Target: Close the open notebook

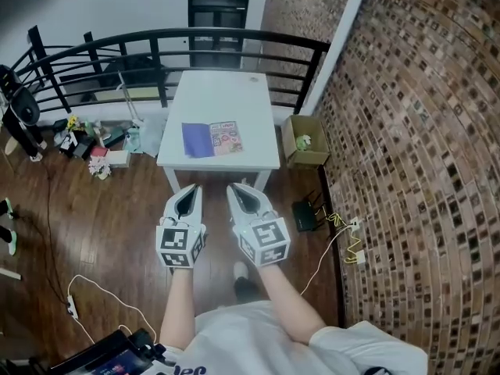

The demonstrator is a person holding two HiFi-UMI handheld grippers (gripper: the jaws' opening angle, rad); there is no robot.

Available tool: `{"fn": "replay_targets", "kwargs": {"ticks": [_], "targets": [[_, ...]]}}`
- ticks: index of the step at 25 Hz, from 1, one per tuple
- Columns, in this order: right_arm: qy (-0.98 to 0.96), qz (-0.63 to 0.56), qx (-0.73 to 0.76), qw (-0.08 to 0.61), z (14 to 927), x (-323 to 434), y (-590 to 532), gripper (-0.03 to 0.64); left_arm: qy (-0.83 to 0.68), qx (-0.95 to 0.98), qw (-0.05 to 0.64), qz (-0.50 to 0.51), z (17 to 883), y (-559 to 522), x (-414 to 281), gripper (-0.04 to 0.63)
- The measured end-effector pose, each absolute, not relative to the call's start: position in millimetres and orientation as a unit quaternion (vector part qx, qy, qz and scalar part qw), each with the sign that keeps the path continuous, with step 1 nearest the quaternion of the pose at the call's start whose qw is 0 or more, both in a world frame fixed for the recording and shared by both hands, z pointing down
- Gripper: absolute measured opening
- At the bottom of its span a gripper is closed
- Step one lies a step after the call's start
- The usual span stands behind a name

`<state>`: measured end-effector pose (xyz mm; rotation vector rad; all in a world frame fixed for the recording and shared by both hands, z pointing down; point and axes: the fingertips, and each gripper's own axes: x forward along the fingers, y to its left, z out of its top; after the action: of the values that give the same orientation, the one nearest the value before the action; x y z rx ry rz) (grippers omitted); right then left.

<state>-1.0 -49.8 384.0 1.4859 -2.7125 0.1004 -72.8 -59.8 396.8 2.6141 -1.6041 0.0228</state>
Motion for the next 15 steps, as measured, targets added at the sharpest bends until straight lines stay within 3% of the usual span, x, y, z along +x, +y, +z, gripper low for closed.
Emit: {"fn": "replay_targets", "kwargs": {"ticks": [8,15], "targets": [[-0.891,0.021,0.454,-0.011,358.0,31.0,-168.6,-0.009,-0.541,0.841,0.008,0.011,368.4,-172.1,-36.1,0.015],[-0.902,0.058,0.428,-0.005,386.0,25.6,-225.9,-0.008,-0.565,0.824,0.033,0.037,387.2,-221.5,-46.4,0.015]]}}
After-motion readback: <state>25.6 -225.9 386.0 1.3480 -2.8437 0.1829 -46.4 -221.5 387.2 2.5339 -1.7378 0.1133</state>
